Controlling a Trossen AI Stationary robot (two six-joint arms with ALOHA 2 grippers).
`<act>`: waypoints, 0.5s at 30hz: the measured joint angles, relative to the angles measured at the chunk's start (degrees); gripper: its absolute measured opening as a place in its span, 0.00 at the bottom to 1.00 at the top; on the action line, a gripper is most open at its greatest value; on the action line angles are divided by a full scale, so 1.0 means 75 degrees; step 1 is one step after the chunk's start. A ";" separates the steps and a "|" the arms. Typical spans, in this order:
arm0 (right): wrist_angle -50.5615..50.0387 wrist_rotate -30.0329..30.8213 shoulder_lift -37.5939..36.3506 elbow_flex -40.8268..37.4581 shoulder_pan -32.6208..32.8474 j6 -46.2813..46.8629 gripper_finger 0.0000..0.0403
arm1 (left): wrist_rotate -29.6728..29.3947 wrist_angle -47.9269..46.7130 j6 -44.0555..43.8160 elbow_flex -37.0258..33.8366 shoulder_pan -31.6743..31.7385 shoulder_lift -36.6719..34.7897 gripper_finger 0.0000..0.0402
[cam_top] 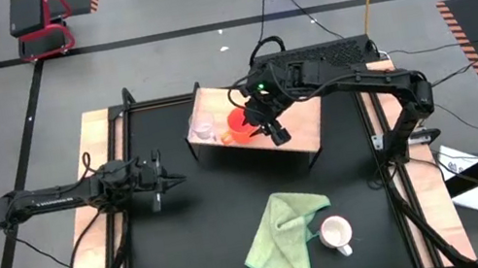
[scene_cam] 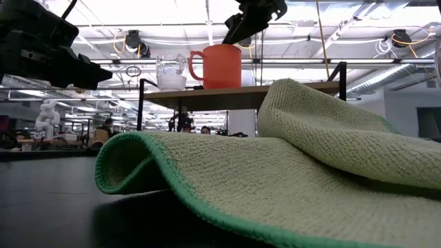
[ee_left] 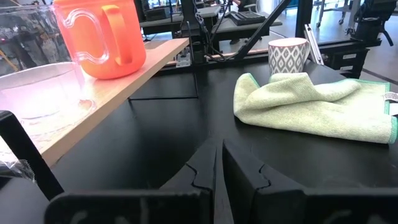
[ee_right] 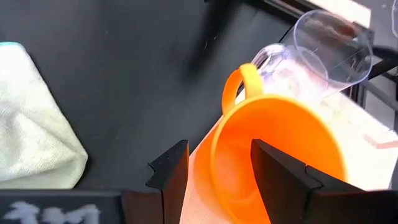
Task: Stack small to large cups/mugs on shelf
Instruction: Adjust the orange mug to the middle bottom part of the shelf
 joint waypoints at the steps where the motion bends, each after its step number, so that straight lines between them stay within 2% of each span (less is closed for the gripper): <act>1: -0.0024 -0.0002 0.0000 0.0000 0.0000 0.0059 0.41 | 0.0000 0.0005 0.0000 0.0000 0.0000 -0.0003 0.08; 15: -0.0001 -0.0003 0.0000 -0.0049 0.0154 0.0144 0.41 | 0.0000 0.0006 -0.0060 0.0000 0.0003 0.0000 0.08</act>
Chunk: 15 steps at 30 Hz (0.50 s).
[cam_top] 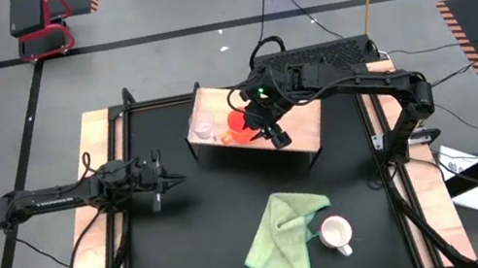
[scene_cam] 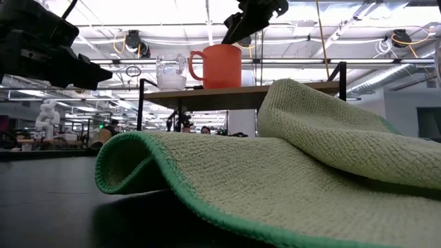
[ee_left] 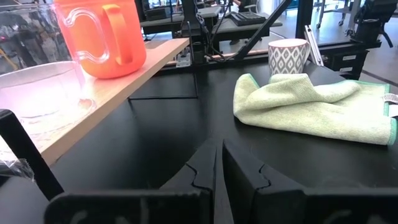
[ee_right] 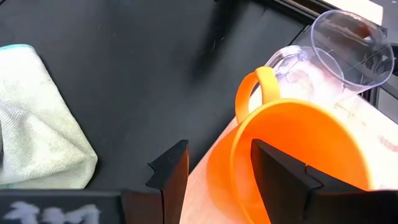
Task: Stack small to large cups/mugs on shelf
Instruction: Adjust the orange mug to the middle bottom part of the shelf
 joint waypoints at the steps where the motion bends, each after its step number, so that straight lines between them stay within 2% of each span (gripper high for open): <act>1: 0.0036 0.0002 0.0000 -0.0015 0.0000 0.0004 0.41 | 0.0000 0.0000 -0.0025 0.0000 0.0000 0.0000 0.08; 15: 0.0041 0.0003 0.0000 -0.0044 -0.0003 0.0028 0.41 | 0.0001 0.0000 -0.0106 0.0000 -0.0001 -0.0003 0.08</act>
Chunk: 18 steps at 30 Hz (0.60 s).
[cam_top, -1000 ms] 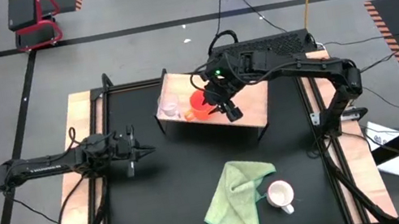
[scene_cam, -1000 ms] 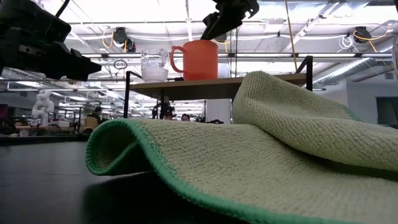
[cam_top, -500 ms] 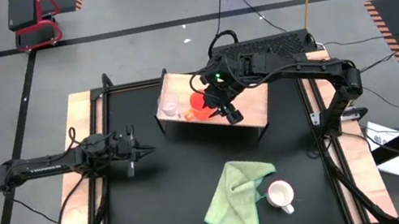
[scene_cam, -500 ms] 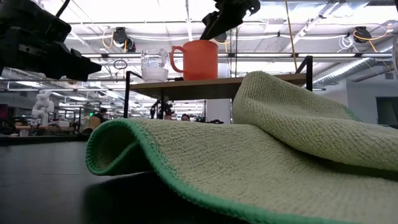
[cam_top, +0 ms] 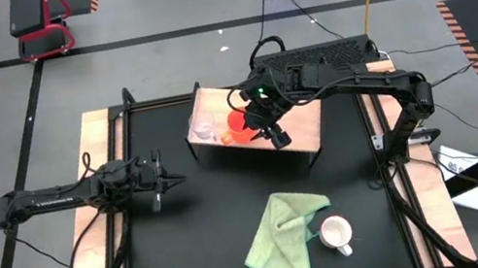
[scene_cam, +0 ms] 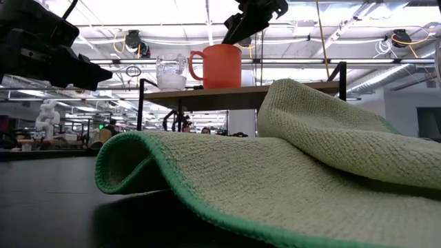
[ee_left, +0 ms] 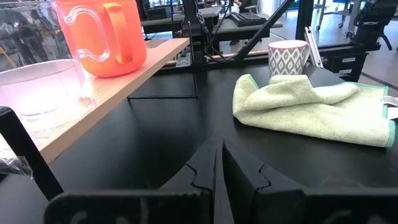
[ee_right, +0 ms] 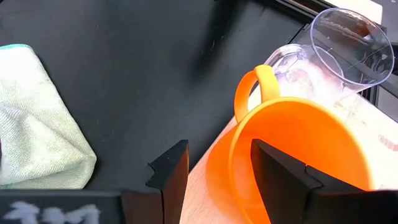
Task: Stack small to large cups/mugs on shelf
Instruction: Adjust the orange mug to the middle bottom part of the shelf
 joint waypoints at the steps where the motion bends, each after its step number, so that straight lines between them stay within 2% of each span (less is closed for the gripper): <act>1: 0.0001 0.0003 0.0000 0.0000 0.0000 0.0007 0.41 | 0.0000 0.0000 0.0000 0.0000 0.0000 0.0000 0.08; 14: 0.0157 0.0023 0.0140 -0.0012 0.0000 0.0003 0.41 | 0.0002 -0.0003 0.0003 0.0000 -0.0001 0.0000 0.08; 18: 0.0176 0.0191 0.0131 -0.0012 0.0000 -0.0001 0.37 | 0.0002 -0.0003 0.0003 0.0000 0.0000 0.0002 0.08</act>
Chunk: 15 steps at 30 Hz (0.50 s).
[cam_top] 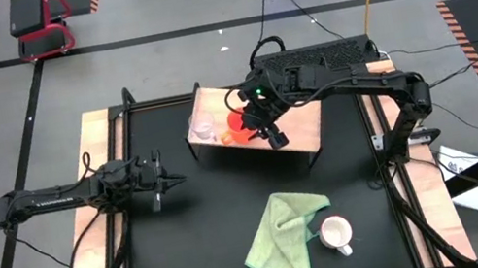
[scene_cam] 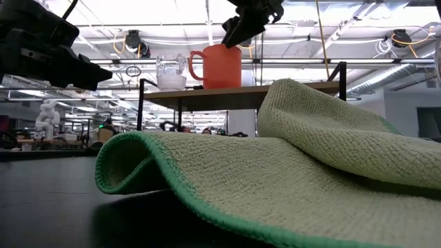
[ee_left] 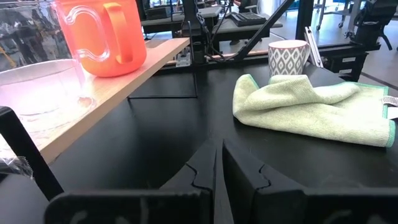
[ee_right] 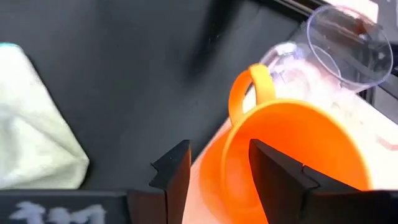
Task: Stack small to large cups/mugs on shelf
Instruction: Adjust the orange mug to the middle bottom part of the shelf
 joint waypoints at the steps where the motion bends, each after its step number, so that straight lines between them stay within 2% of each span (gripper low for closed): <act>1: -0.0004 0.0042 0.0003 0.0000 0.0000 0.0003 0.35 | 0.0000 0.0000 0.0000 0.0000 0.0000 -0.0001 0.08; 7: -0.0002 0.0045 0.0003 0.0000 0.0000 0.0096 0.27 | 0.0000 -0.0001 0.0000 0.0000 -0.0001 -0.0002 0.08; 15: 0.0025 0.0042 0.0003 0.0000 0.0000 0.0056 0.23 | 0.0000 -0.0003 -0.0014 0.0000 0.0001 -0.0002 0.08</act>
